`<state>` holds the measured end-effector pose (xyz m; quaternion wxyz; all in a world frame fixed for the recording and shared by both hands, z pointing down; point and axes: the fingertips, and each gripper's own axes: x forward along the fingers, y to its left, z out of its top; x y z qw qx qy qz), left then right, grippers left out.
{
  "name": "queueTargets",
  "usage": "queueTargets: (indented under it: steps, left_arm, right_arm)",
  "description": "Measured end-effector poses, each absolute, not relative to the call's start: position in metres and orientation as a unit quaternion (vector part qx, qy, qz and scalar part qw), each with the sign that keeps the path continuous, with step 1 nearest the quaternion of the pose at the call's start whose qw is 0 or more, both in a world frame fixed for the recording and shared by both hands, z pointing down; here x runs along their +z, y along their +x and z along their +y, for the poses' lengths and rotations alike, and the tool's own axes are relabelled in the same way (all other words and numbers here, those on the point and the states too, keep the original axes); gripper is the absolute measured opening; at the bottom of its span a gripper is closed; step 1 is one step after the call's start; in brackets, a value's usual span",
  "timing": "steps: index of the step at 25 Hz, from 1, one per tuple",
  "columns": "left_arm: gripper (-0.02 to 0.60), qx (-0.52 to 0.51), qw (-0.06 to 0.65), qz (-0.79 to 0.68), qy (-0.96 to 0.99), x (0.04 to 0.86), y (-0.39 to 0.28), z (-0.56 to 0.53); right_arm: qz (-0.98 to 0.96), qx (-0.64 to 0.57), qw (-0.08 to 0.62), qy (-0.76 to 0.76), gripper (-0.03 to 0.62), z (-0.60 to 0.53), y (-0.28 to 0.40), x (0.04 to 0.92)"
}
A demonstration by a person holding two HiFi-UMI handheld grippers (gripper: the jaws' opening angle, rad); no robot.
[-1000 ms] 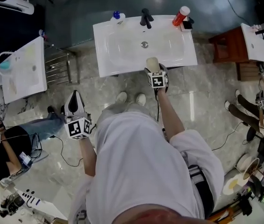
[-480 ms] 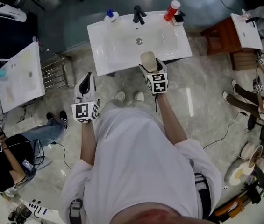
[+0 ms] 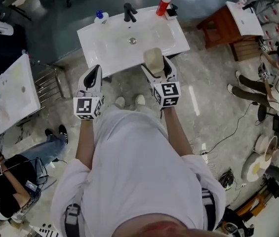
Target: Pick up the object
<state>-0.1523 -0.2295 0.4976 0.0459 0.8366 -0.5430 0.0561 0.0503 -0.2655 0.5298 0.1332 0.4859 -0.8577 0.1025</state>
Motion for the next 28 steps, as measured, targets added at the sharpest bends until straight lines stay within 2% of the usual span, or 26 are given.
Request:
queueTargets:
  steps: [14, 28]
  left_arm:
    - [0.000, -0.001, 0.018, -0.463, 0.886, 0.430, -0.103, -0.241]
    - [0.000, -0.015, 0.002, -0.430, 0.903, 0.409, -0.092, -0.226]
  right_arm:
    - [-0.837, -0.021, 0.035, 0.546, 0.393, -0.232, 0.076, 0.394]
    - [-0.818, -0.042, 0.011, 0.574, 0.393, -0.207, 0.088, 0.376]
